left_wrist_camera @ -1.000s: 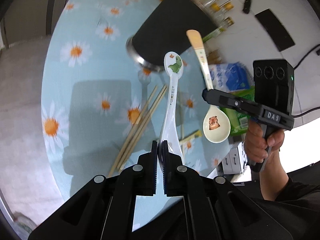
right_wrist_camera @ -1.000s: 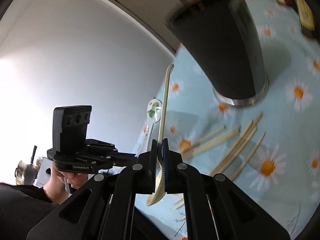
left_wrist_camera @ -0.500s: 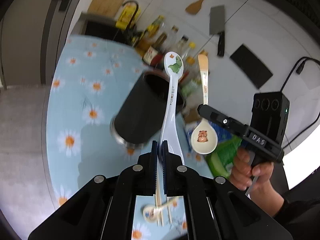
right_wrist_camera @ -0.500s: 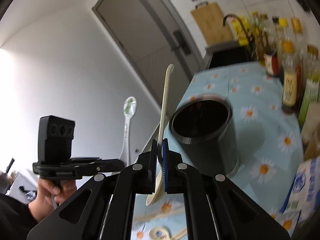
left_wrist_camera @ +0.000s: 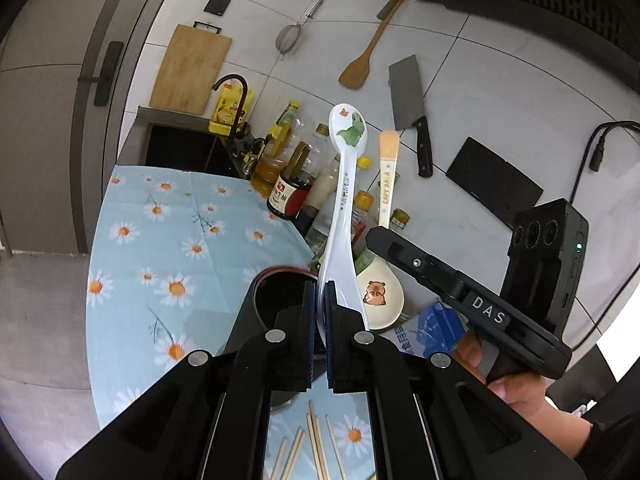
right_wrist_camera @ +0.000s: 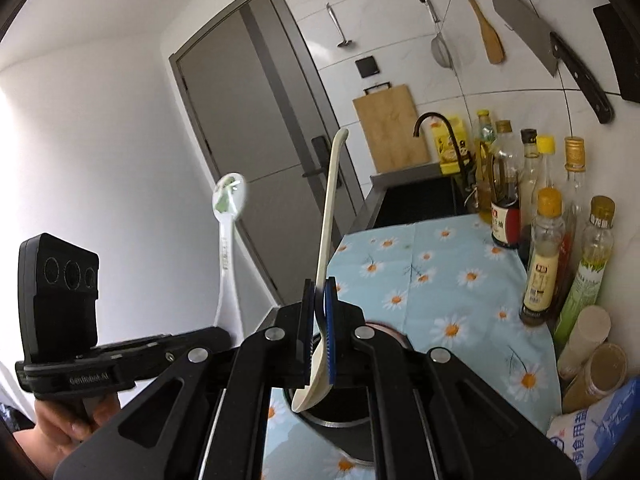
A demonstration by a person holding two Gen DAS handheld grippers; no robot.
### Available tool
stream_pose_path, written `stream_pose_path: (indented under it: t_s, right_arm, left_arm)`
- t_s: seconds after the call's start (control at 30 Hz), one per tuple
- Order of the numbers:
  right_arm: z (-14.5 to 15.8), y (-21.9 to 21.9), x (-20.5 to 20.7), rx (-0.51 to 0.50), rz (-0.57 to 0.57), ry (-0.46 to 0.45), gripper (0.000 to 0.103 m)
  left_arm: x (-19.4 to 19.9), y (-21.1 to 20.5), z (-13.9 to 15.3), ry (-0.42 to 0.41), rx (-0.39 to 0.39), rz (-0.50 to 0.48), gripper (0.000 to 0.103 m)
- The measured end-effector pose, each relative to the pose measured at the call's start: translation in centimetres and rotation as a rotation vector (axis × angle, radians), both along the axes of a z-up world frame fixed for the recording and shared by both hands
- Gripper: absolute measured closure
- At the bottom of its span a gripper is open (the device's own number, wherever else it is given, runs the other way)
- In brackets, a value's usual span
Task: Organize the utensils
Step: 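Lift the white frog spoon with the left gripper while the right lifts the cream spoon, then drop both spoons into the black holder cup and open both grippers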
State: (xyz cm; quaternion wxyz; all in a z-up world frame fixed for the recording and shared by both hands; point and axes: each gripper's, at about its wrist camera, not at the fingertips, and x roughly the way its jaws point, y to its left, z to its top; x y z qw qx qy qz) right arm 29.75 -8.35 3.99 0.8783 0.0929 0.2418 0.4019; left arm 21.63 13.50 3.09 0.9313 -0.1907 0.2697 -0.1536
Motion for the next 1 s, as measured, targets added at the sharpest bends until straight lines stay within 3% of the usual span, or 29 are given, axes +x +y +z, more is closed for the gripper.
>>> stream_pose_path:
  t_s: [0.17, 0.87, 0.9, 1.0]
  right_arm:
    - [-0.5, 0.5, 0.9, -0.001, -0.031, -0.019, 0.097]
    - [-4.6, 1.3, 2.0, -0.05, -0.054, 0.053, 0.096]
    - [-4.6, 1.3, 2.1, -0.051, -0.052, 0.057, 0.095]
    - [-4.5, 0.9, 2.2, -0.029, -0.056, 0.087, 0.077]
  left_arm:
    - [1.7, -0.9, -0.5, -0.032, 0.047, 0.004, 0.1]
    - [4.9, -2.0, -4.4, 0.036, 0.117, -0.011, 0.099]
    - [5.0, -2.0, -4.5, 0.049, 0.118, -0.008, 0.099]
    - [4.9, -2.0, -4.5, 0.069, 0.103, -0.032, 0.088]
